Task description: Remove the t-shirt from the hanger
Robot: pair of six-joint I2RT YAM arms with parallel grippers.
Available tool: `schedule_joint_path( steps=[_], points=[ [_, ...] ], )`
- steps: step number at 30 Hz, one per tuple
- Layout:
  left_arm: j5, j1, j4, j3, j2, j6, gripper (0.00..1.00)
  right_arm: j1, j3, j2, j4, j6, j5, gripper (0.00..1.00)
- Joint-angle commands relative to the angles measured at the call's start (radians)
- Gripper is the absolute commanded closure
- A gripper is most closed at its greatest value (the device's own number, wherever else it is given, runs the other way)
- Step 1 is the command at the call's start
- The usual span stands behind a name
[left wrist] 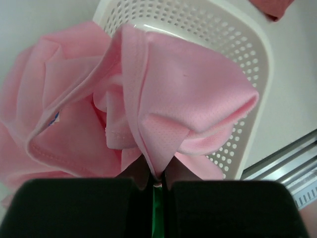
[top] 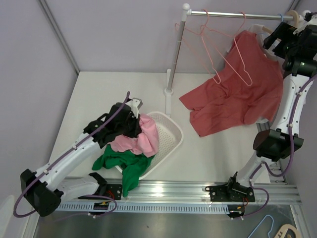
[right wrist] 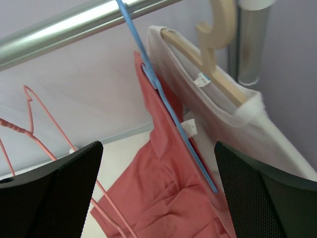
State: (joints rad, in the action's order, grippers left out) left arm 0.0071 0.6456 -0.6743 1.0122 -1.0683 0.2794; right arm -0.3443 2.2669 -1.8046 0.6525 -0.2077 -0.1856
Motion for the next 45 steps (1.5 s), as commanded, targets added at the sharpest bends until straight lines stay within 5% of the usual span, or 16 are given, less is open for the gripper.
schedule_joint_path(
  steps=[1, 6, 15, 19, 20, 21, 22, 23, 27, 35, 40, 45],
  points=[
    [-0.015, -0.029, 0.094, -0.061, -0.036, 0.093, 0.99, -0.001, 0.037, -0.044, -0.114, -0.007, -0.136, 0.02],
    [0.118, -0.049, 0.214, -0.191, -0.177, 0.211, 0.99, -0.001, 0.091, -0.133, -0.165, -0.021, -0.213, 0.05],
    [0.165, -0.103, 0.358, -0.199, -0.344, 0.224, 0.99, 0.008, 0.152, -0.206, -0.235, -0.021, -0.216, 0.08],
    [0.166, -0.110, 0.377, -0.201, -0.399, 0.213, 0.99, 0.018, 0.161, -0.211, -0.248, -0.016, -0.186, 0.19],
    [0.171, -0.118, 0.378, -0.202, -0.406, 0.210, 0.92, 0.024, 0.166, -0.216, -0.246, -0.004, -0.178, 0.23],
    [0.178, -0.121, 0.380, -0.202, -0.407, 0.213, 0.41, 0.028, 0.180, -0.217, -0.240, 0.001, -0.166, 0.30],
    [0.179, -0.121, 0.383, -0.202, -0.407, 0.213, 0.14, 0.028, 0.187, -0.222, -0.235, 0.005, -0.160, 0.32],
    [0.180, -0.123, 0.393, -0.214, -0.382, 0.216, 0.01, 0.031, 0.195, -0.228, -0.232, 0.010, -0.152, 0.33],
    [0.119, -0.123, 0.420, -0.262, -0.224, 0.242, 0.00, 0.033, 0.224, -0.249, -0.235, -0.008, -0.149, 0.56],
    [-0.033, -0.123, 0.297, -0.209, 0.079, 0.227, 0.00, 0.041, 0.256, -0.285, -0.203, -0.006, -0.156, 0.59],
    [-0.025, -0.123, 0.275, -0.169, 0.172, 0.210, 0.00, 0.042, 0.256, -0.288, -0.177, 0.008, -0.158, 0.98],
    [-0.048, -0.123, 0.294, -0.161, 0.254, 0.195, 0.00, 0.053, 0.272, -0.265, -0.209, -0.001, -0.164, 1.00]
  ],
)
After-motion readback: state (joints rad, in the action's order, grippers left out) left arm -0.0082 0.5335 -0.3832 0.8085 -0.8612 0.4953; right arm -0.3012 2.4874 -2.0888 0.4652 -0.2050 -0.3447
